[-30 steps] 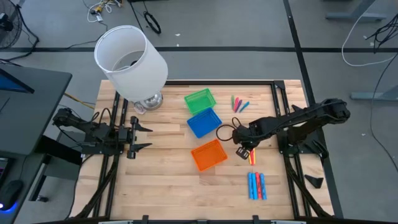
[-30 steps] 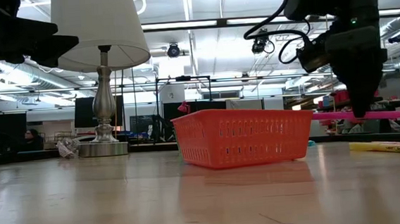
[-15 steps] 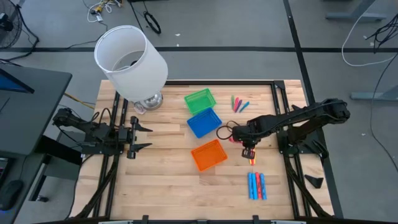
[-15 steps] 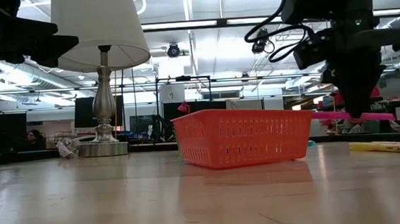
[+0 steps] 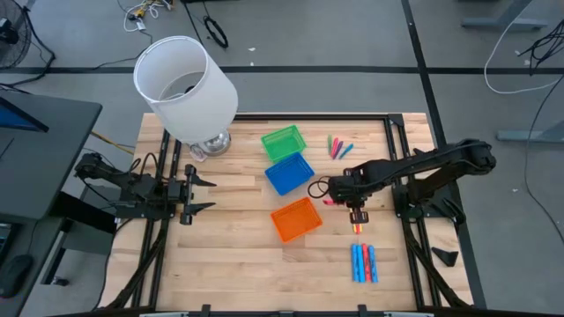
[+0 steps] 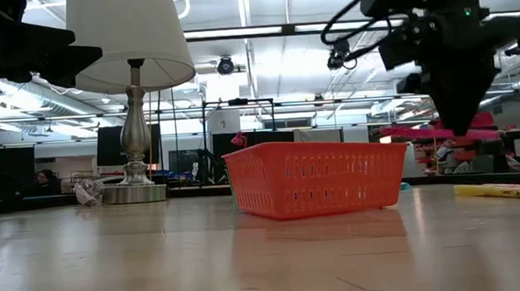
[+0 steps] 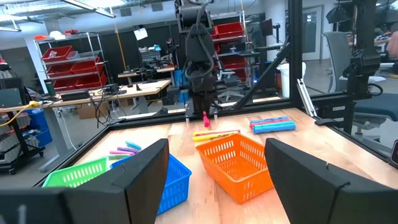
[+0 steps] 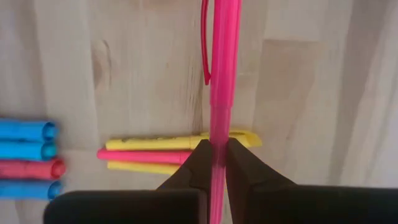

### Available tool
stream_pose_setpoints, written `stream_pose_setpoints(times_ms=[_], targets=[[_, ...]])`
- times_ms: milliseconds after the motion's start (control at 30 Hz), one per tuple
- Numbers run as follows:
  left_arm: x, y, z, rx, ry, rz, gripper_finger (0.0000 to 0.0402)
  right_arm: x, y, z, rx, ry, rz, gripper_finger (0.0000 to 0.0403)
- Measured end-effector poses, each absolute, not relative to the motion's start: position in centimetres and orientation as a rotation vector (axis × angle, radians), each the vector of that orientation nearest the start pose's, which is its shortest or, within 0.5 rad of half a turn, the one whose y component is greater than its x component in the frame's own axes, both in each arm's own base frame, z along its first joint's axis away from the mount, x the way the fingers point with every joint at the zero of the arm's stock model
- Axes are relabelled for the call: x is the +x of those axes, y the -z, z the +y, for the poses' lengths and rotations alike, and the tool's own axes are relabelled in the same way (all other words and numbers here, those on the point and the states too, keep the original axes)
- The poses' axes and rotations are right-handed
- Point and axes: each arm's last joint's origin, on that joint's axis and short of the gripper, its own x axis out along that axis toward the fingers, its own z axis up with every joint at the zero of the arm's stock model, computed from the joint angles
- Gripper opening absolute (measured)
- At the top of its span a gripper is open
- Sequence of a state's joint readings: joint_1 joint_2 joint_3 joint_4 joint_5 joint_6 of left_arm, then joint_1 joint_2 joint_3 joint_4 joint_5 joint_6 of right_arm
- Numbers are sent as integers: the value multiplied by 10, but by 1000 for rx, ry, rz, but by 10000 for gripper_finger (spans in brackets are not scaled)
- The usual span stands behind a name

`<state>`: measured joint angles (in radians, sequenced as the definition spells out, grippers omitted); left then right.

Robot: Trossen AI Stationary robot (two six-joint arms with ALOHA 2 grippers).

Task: Pick & Place Markers
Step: Put the left pink pen into the blue bin

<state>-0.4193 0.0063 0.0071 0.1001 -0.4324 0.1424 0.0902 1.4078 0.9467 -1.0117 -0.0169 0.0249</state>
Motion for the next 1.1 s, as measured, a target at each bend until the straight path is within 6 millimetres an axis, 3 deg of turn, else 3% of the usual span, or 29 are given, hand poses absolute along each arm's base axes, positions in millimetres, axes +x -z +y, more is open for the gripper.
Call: stream_pose_setpoints(times_ms=[500,1100], targets=[[91,-175,-27,100,-20,-91,273,254,-254,23,-185,-202,1423,22],[91,-175,-27,100,-20,-91,273,325,-247,30,-280,-290,1446,23]])
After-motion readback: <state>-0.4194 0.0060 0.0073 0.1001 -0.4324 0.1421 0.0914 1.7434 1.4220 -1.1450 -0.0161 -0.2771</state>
